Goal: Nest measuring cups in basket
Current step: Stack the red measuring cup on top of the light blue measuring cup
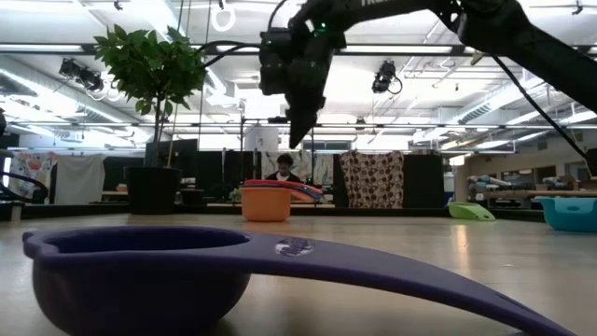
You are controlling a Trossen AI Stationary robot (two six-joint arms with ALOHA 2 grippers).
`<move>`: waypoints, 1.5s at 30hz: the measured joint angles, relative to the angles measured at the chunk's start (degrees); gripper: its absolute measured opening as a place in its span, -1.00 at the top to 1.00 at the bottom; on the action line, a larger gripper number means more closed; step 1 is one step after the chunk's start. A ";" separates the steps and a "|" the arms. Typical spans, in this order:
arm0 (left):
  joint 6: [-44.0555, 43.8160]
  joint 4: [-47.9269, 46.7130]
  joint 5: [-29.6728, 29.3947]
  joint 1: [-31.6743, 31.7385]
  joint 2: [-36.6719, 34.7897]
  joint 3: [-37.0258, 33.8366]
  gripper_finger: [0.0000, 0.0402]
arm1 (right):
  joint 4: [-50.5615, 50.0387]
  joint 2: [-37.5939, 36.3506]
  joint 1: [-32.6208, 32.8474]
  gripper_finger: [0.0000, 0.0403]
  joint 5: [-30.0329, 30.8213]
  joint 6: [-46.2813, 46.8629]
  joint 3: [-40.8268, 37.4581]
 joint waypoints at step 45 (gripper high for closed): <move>0.48 -1.65 0.01 -0.02 1.69 0.00 0.64 | 15.26 0.33 1.03 1.00 10.88 5.64 -18.93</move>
